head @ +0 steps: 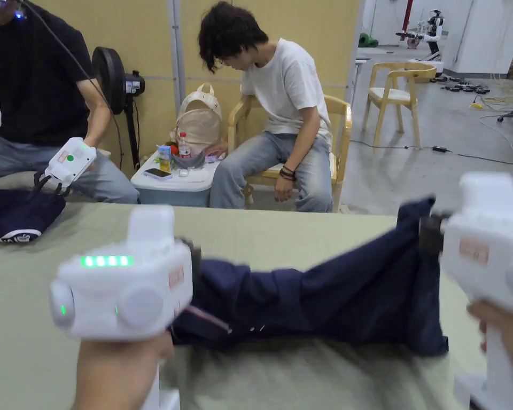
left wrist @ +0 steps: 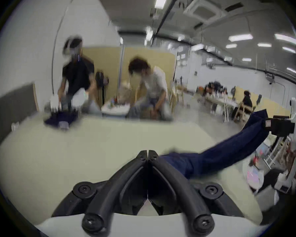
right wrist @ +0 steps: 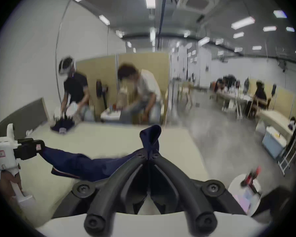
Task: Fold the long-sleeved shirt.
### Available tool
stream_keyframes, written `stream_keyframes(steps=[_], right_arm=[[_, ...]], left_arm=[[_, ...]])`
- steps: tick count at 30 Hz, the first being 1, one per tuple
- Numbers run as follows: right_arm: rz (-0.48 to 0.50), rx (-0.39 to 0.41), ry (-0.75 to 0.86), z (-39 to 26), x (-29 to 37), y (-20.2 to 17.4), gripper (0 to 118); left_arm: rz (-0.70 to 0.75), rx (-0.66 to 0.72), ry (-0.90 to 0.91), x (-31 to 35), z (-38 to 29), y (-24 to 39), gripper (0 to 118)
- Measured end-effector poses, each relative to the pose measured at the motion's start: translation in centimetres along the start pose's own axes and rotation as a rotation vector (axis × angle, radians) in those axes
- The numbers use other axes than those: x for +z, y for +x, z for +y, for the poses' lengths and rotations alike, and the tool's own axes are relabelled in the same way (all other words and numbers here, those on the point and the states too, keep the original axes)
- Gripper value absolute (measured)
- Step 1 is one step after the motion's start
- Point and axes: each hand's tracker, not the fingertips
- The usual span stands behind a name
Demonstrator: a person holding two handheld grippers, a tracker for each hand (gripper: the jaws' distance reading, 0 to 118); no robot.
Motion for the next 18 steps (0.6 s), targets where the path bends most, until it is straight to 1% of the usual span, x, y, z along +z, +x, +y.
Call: stream_keyframes(steps=[1, 3, 4, 6, 7, 9, 10, 12, 16, 18], right_arm=[[-0.009, 0.009, -0.066, -3.7, -0.2, -0.3, 1], [-0.01, -0.007, -0.181, -9.9, -0.3, -0.5, 1], [-0.018, -0.014, -0.219, -12.2, 0.2, -0.5, 1], [-0.043, -0.06, -0.296, -16.1, 1.6, 0.0, 1], [-0.058, -0.095, -0.301, -17.2, 2.6, 0.4, 1], [-0.04, -0.152, -0.341, -19.1, 5.8, 1.0, 1], [-0.053, -0.177, -0.33, -19.7, 7.2, 1.3, 1], [-0.037, -0.221, -0.351, -21.4, 10.2, 2.5, 1], [-0.051, -0.25, -0.38, -24.2, 15.9, 4.2, 1], [-0.041, -0.275, -0.388, -25.4, 18.7, 4.9, 1]], left_arm=[[0.011, 0.005, -0.052, -0.2, -3.4, -0.3, 0], [0.013, 0.018, -0.155, 0.6, -9.0, -0.7, 0], [0.041, 0.035, -0.191, 1.2, -11.0, -0.8, 0], [0.052, 0.081, -0.217, 3.4, -14.1, -1.8, 0], [0.065, 0.103, -0.229, 4.0, -15.2, -2.6, 0], [0.022, 0.159, -0.237, 6.7, -16.8, -3.7, 0], [0.049, 0.14, -0.235, 7.9, -17.3, -3.7, 0], [0.046, 0.108, -0.267, 10.9, -18.0, -4.0, 0], [0.044, 0.117, -0.279, 16.7, -19.6, -4.7, 0], [0.047, 0.115, -0.297, 19.6, -20.7, -5.0, 0]])
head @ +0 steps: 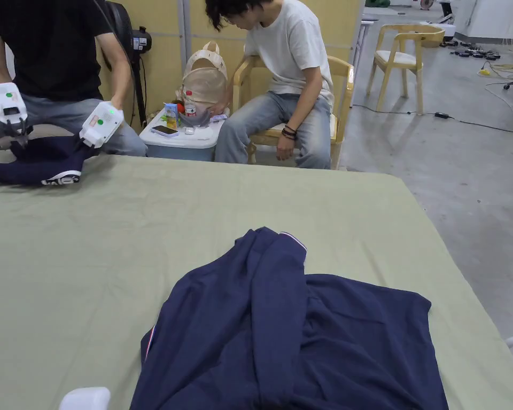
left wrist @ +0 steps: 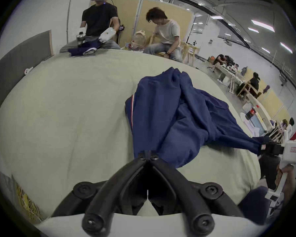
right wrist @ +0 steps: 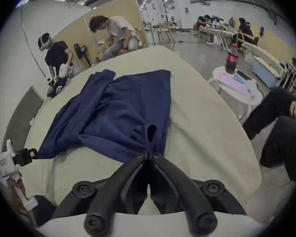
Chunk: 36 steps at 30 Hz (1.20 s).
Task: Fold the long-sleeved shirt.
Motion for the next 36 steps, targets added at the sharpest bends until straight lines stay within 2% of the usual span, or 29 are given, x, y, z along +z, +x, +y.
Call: stream_keyframes(steps=[3, 6, 9, 10, 11, 12, 13, 14, 15, 16, 17, 18, 19, 22, 25, 26, 27, 28, 29, 30, 31, 33, 34, 36], right_arm=[[-0.036, 0.031, -0.068, -3.2, 2.2, 0.9, 1], [-0.065, 0.125, -0.153, -6.0, 2.5, 0.4, 1], [-0.053, 0.118, -0.175, -7.7, 1.7, 0.0, 1], [-0.054, 0.125, -0.17, -8.0, 1.4, -0.2, 3], [-0.051, 0.135, -0.17, -8.0, 1.4, -0.3, 10], [-0.05, 0.138, -0.169, -7.9, 1.7, -0.4, 15], [-0.049, 0.137, -0.168, -7.6, 2.5, -0.5, 20], [-0.049, 0.14, -0.166, -7.2, 4.0, -1.4, 33], [-0.032, 0.153, -0.146, -6.9, 5.4, -1.7, 63], [-0.02, 0.172, -0.109, -6.6, 6.7, -2.1, 84], [-0.016, 0.191, -0.065, -6.1, 8.1, -2.6, 95], [0.001, 0.205, -0.022, -6.2, 7.7, -1.9, 105], [0.022, 0.218, 0.014, -5.7, 8.7, -2.4, 109], [0.101, 0.207, 0.13, -3.8, 11.9, -5.3, 112], [0.148, 0.162, 0.146, -4.4, 12.0, -7.9, 113], [0.139, 0.157, 0.144, -5.0, 11.7, -8.7, 113], [0.142, 0.154, 0.142, -5.8, 11.3, -9.4, 105], [0.162, 0.162, 0.126, -6.7, 10.7, -10.0, 78], [0.178, 0.195, 0.084, -7.4, 10.1, -10.6, 24], [0.147, 0.228, 0.058, -8.4, 9.1, -11.2, 0], [0.006, 0.3, 0.093, -8.7, 9.4, -11.7, 0], [0.126, 0.314, 0.038, -8.7, 9.8, -12.1, 0], [0.163, 0.287, 0.009, -9.9, 7.9, -12.0, 0], [0.129, 0.295, 0.024, -9.9, 7.2, -12.3, 0]], left_arm=[[0.029, -0.024, -0.059, 2.4, -3.3, -1.0, 0], [0.054, -0.02, -0.135, 2.7, -6.3, -1.2, 0], [0.066, -0.024, -0.153, 1.6, -8.1, -0.7, 0], [0.073, -0.027, -0.153, 1.6, -8.4, -0.1, 0], [0.078, -0.031, -0.152, 1.9, -8.3, 0.4, 6], [0.083, -0.035, -0.153, 2.3, -8.0, 0.9, 6], [0.092, -0.031, -0.155, 2.1, -7.7, 0.1, 10], [0.093, -0.029, -0.151, 2.9, -7.4, 0.1, 23], [0.093, -0.026, -0.134, 4.2, -7.1, 0.1, 61], [0.107, -0.024, -0.092, 5.4, -6.8, 0.2, 88], [0.129, -0.036, -0.037, 7.0, -6.2, 0.1, 102], [0.137, -0.048, 0.018, 8.5, -5.6, 0.3, 103], [0.133, -0.055, 0.049, 9.6, -5.0, 0.7, 103], [0.079, -0.088, 0.117, 11.9, -3.3, 1.8, 104], [0.054, -0.122, 0.132, 12.4, -3.8, 3.3, 104], [0.054, -0.135, 0.118, 12.1, -4.3, 3.7, 103], [0.044, -0.147, 0.093, 11.6, -5.0, 4.0, 85], [0.028, -0.142, 0.075, 11.1, -5.7, 4.3, 45], [0.026, -0.139, 0.053, 10.3, -6.6, 4.4, 0], [0.061, -0.156, 0.006, 9.6, -7.5, 4.9, 0], [0.08, -0.176, -0.005, 9.3, -8.0, 5.1, 0], [0.006, -0.14, -0.047, 8.5, -9.1, 5.2, 0], [0.02, -0.143, -0.047, 8.4, -9.3, 5.4, 0], [0.012, -0.152, -0.049, 8.2, -9.2, 5.6, 0]])
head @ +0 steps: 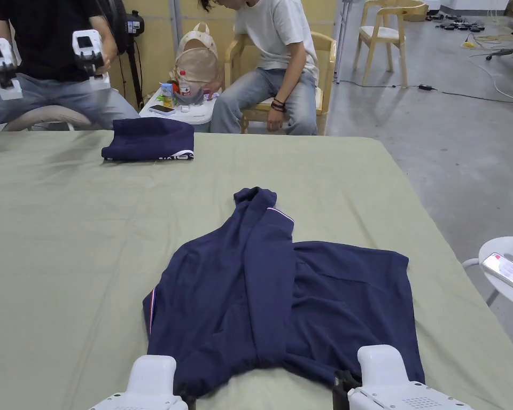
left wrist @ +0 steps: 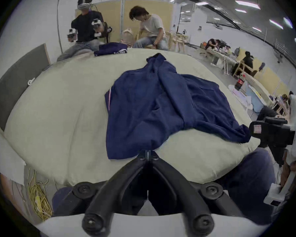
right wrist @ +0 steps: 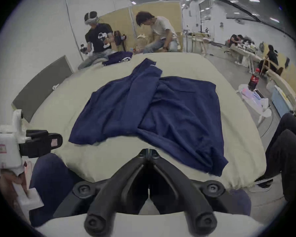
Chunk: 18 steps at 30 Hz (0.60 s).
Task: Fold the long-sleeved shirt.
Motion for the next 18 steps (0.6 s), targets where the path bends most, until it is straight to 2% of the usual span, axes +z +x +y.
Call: stream_keyframes(steps=[1, 4, 9, 12, 16, 17, 18], right_arm=[[-0.008, 0.004, -0.001, 0.3, -0.5, 0.1, 0], [0.006, -0.064, -0.022, 1.4, -2.2, 1.1, 0], [0.038, -0.008, -0.011, 9.7, -5.8, 2.0, 0], [0.077, -0.022, -0.012, 17.1, -13.6, 5.1, 0], [0.116, 0.023, -0.015, 27.0, -22.7, 6.4, 3], [0.117, 0.021, -0.033, 29.0, -25.5, 6.8, 19], [0.109, 0.027, -0.051, 30.4, -26.7, 6.6, 59]], left_arm=[[-0.011, 0.0, -0.005, -0.7, 0.0, -0.2, 0], [-0.02, 0.003, -0.016, -1.8, 1.6, -0.2, 0], [-0.017, 0.006, 0.006, -4.2, 6.7, -1.3, 0], [-0.003, -0.003, 0.041, -6.1, 11.0, -1.9, 0], [-0.008, 0.011, 0.088, -8.2, 16.0, -2.0, 0], [-0.006, 0.009, 0.093, -9.3, 16.5, -2.5, 0], [-0.012, 0.007, 0.099, -10.0, 17.0, -2.6, 0]])
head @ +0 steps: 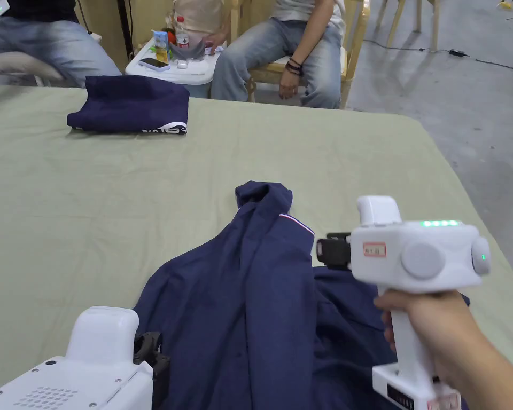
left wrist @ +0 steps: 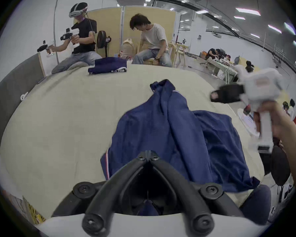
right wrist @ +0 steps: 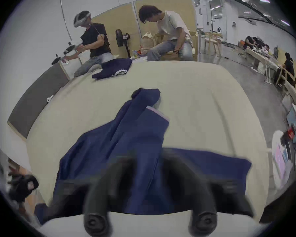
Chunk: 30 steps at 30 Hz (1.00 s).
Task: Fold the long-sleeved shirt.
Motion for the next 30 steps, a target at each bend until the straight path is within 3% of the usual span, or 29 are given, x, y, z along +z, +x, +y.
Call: stream_keyframes(steps=[1, 2, 5, 8, 11, 13, 14, 15, 16, 18, 19, 23, 27, 30], right_arm=[[0.006, -0.015, -0.043, 1.2, -2.3, 0.6, 91], [0.005, -0.036, -0.067, 2.1, -4.4, 1.2, 102], [0.013, -0.083, -0.099, 3.7, -9.8, 3.2, 101], [-0.05, -0.017, -0.183, 3.4, -13.3, 3.6, 101], [-0.018, 0.028, -0.268, 2.3, -16.0, 3.4, 87], [-0.07, 0.078, -0.226, 1.8, -16.8, 2.8, 86], [-0.074, 0.075, -0.22, 1.9, -16.4, 2.5, 76], [-0.077, 0.074, -0.213, 1.9, -15.9, 2.3, 44], [-0.082, 0.085, -0.18, 1.9, -15.4, 2.1, 3], [-0.255, 0.181, -0.101, 1.5, -14.0, 1.5, 3], [-0.137, 0.135, -0.12, 1.4, -13.4, 1.9, 3], [-0.147, 0.026, -0.042, 1.9, -8.8, 1.6, 3], [-0.154, 0.116, -0.041, 2.1, -5.5, 0.4, 3], [-0.139, 0.091, -0.017, 0.8, -0.4, -1.0, 3]], left_arm=[[-0.003, -0.002, 0.001, -0.6, 0.2, 0.0, 0], [-0.01, -0.004, -0.002, -1.2, 0.4, 0.0, 0], [-0.039, 0.004, 0.004, -2.8, -0.3, -0.8, 0], [-0.075, 0.054, 0.007, -3.5, -1.0, -1.8, 0], [-0.048, 0.037, -0.023, -4.5, -1.5, -2.2, 0], [-0.042, 0.044, -0.036, -4.8, -2.0, -2.6, 0], [-0.043, 0.053, -0.044, -4.8, -2.2, -2.8, 0], [-0.039, 0.057, -0.049, -4.7, -2.3, -3.2, 0], [-0.031, 0.057, -0.05, -4.5, -2.5, -3.2, 0], [-0.024, 0.054, -0.055, -3.8, -2.9, -3.2, 0], [-0.017, 0.058, -0.057, -3.4, -3.1, -3.6, 0], [-0.001, 0.077, -0.059, -0.7, -3.9, -4.0, 0], [0.01, 0.081, -0.054, 2.4, -4.8, -4.4, 0], [0.02, 0.094, -0.048, 4.7, -5.4, -4.4, 0]])
